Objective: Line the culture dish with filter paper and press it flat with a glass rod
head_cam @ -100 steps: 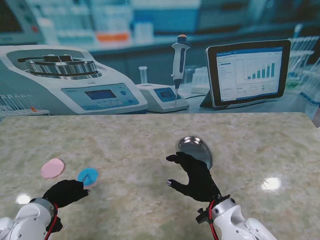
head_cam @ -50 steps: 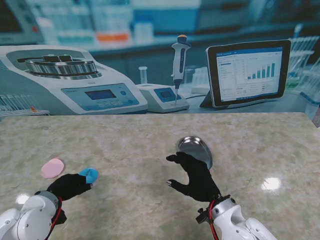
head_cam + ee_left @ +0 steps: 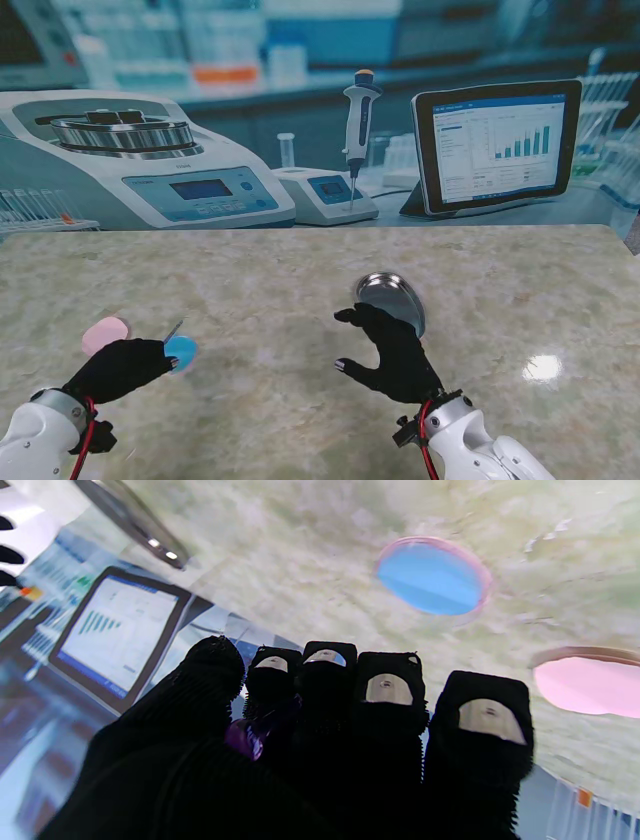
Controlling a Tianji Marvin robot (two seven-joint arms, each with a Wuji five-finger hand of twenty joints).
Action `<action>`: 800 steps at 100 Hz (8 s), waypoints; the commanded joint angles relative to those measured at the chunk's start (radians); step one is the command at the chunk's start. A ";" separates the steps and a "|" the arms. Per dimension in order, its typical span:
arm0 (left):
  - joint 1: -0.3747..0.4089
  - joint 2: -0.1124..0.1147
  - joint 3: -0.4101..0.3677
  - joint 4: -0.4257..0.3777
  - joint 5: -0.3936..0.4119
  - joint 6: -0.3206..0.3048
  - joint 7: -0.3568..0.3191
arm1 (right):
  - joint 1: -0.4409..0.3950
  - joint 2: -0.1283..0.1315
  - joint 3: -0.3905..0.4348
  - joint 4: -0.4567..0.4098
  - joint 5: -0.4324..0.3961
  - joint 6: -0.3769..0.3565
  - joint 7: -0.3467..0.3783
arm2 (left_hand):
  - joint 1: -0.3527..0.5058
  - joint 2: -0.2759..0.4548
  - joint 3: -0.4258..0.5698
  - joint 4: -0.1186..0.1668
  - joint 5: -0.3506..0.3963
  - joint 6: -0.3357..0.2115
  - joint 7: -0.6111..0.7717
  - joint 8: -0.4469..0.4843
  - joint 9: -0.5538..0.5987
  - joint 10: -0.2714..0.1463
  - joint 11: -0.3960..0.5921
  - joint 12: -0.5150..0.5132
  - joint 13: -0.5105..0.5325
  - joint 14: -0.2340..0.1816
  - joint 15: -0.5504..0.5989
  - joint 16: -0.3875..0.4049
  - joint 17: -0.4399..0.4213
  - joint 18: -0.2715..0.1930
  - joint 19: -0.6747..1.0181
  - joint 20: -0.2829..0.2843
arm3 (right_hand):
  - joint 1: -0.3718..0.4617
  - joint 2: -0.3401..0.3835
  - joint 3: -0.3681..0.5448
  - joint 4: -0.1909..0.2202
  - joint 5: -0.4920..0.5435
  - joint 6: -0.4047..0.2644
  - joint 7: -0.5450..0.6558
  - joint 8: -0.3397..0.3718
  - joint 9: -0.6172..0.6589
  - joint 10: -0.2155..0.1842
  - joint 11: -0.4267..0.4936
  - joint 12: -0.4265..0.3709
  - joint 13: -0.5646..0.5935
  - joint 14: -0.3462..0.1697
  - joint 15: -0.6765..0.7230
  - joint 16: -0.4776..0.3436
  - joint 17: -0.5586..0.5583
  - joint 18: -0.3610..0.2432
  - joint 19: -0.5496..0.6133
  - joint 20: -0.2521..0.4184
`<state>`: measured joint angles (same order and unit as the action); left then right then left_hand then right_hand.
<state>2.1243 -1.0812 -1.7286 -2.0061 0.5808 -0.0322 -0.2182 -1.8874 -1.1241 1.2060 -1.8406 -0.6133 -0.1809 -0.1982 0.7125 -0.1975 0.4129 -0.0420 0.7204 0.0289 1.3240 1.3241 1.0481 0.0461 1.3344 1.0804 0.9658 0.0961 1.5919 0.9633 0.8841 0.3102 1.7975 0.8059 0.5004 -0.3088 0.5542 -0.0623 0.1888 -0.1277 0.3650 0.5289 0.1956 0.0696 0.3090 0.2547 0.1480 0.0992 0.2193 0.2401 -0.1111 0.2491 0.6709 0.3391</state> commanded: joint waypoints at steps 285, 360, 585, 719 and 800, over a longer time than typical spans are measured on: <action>-0.130 0.043 0.262 -0.125 -0.536 -0.055 -0.242 | 0.266 -0.007 -0.244 0.101 -0.085 -0.080 -0.039 | -0.022 0.006 0.023 0.027 0.042 0.092 0.078 0.020 0.058 -0.076 0.049 0.007 0.068 -0.092 0.077 -0.017 0.054 0.008 0.169 -0.024 | 0.057 -0.213 0.198 -0.127 0.382 -0.078 0.680 0.339 0.501 -0.040 0.685 0.597 0.446 0.042 0.627 0.371 0.324 -0.017 0.560 0.283; -0.134 0.046 0.260 -0.138 -0.554 -0.033 -0.266 | 0.281 0.003 -0.242 0.109 -0.139 -0.092 -0.031 | -0.003 0.031 -0.029 0.020 0.016 0.080 0.066 0.021 0.033 -0.086 0.043 0.004 0.051 -0.091 0.067 -0.013 0.046 0.005 0.165 -0.025 | -0.044 -0.082 0.146 -0.100 0.690 -0.109 0.801 0.617 0.769 -0.068 1.117 1.110 0.662 0.001 1.184 0.714 0.416 0.021 0.864 0.547; -0.101 0.040 0.202 -0.162 -0.562 -0.033 -0.254 | 0.291 0.025 -0.230 0.117 -0.326 -0.108 -0.097 | 0.007 0.178 -0.397 0.054 -0.504 -0.253 -0.741 -0.841 -0.567 0.065 -0.799 -0.416 -0.510 0.208 -0.697 -0.085 -0.548 0.132 -0.415 0.223 | -0.138 0.258 0.043 -0.068 0.833 -0.103 0.823 0.763 0.904 -0.041 1.195 1.214 0.822 0.007 1.337 0.879 0.524 0.049 0.977 0.776; 0.018 -0.008 0.133 -0.093 0.048 -0.279 0.137 | 0.167 0.067 0.163 0.045 -0.391 -0.055 0.199 | 0.016 0.205 -0.416 0.052 -0.461 -0.203 -0.979 -1.089 -0.778 0.004 -1.090 -0.697 -0.763 0.085 -1.501 -0.468 -0.906 0.084 -1.577 -0.182 | 0.023 0.267 -0.129 -0.027 0.787 -0.095 0.824 0.742 0.895 -0.073 1.200 1.190 0.838 -0.016 1.343 0.865 0.556 0.041 0.992 0.775; -0.001 -0.009 0.179 -0.034 0.187 -0.261 0.218 | 0.340 0.107 0.168 0.341 -0.509 -0.086 0.283 | 0.010 0.207 -0.416 0.054 -0.499 -0.200 -0.993 -1.098 -0.830 -0.020 -1.105 -0.710 -0.823 0.051 -1.522 -0.497 -0.949 0.042 -1.647 -0.183 | 0.002 0.267 -0.116 -0.027 0.775 -0.118 0.838 0.738 0.895 -0.095 1.202 1.186 0.842 -0.036 1.343 0.857 0.569 0.024 0.994 0.765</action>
<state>2.1248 -1.0887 -1.5587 -2.0522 0.7861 -0.2974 0.0075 -1.5466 -1.0212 1.3818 -1.5259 -1.1227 -0.2773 0.0816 0.7166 -0.0234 0.0216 -0.0093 0.2548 -0.1478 0.3399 0.2358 0.2604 0.0652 0.2478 0.3960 0.1829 0.1847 0.0953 0.4866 -0.0410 0.3844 0.2060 0.6032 0.5095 -0.1087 0.4330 -0.1117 0.9691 -0.2171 1.1670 1.2676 1.0888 -0.0036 1.4528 1.4165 0.9548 0.0838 1.5172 1.0979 0.4519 0.2734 1.5857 1.0870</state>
